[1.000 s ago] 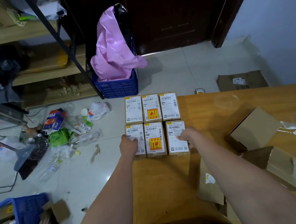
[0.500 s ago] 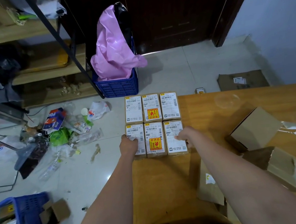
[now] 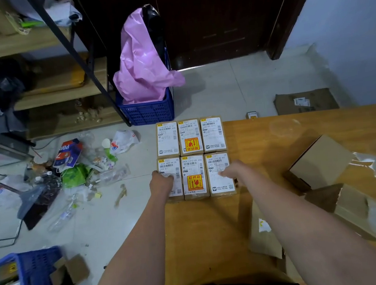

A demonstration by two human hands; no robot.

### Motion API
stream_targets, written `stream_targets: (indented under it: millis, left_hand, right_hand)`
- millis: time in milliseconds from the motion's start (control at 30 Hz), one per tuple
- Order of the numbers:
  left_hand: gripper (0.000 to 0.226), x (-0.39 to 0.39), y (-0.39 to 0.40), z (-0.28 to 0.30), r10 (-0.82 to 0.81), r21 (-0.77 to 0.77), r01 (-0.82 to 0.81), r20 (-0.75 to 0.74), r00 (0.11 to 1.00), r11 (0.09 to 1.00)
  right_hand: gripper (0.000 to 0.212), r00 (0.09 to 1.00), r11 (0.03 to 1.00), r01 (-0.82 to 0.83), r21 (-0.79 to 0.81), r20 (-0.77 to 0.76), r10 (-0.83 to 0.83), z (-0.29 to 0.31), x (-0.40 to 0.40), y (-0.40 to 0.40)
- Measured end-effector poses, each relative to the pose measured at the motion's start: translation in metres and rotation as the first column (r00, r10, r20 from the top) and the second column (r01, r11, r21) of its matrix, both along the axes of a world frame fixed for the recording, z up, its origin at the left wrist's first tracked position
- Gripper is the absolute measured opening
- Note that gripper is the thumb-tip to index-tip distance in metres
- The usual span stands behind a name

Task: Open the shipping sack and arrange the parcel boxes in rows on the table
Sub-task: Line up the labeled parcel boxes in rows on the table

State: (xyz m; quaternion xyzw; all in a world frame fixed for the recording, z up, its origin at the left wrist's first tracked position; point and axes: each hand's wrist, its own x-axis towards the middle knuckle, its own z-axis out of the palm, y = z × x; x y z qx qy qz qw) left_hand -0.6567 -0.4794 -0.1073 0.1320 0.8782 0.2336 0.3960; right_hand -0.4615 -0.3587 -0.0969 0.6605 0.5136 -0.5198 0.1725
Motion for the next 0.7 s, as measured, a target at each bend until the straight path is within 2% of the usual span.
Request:
stream_targets:
  millis: [100,167,233,300,367,533,700]
  left_hand:
    - [0.064,0.006,0.006,0.012,0.023,-0.044,-0.028,-0.1,0.995,0.999]
    - [0.058,0.015,0.011,0.025,0.005,-0.028,-0.011,-0.216,0.976,1.0]
    - [0.044,0.026,0.017,0.033,0.002,0.067,0.015,-0.25,0.968,0.998]
    - [0.033,0.039,0.023,0.04,0.001,0.17,0.031,-0.187,0.982,0.985]
    - [0.026,0.054,0.027,0.047,-0.053,0.202,0.076,-0.117,0.992,0.976]
    - [0.027,0.098,0.027,0.06,-0.23,0.183,0.215,0.063,0.971,0.959]
    - [0.029,0.136,0.017,0.055,-0.284,0.157,0.244,0.337,0.897,0.957]
  right_hand:
    - [0.052,1.0,1.0,-0.007,0.002,-0.013,0.007,0.01,0.005,-0.002]
    - [0.053,0.999,0.999,-0.032,0.029,0.006,0.032,0.016,0.01,-0.002]
    - [0.051,0.998,0.995,-0.041,0.088,0.042,0.038,0.03,0.016,-0.001]
    - [0.049,0.994,0.988,-0.071,0.14,0.096,0.058,0.041,0.025,0.0]
    - [0.048,0.987,0.981,-0.101,0.166,0.139,0.078,0.05,0.035,0.0]
    - [0.051,0.978,0.977,-0.109,0.182,0.195,0.072,0.059,0.063,-0.009]
    - [0.05,0.957,0.967,-0.178,0.182,0.26,0.127,0.063,0.086,-0.029]
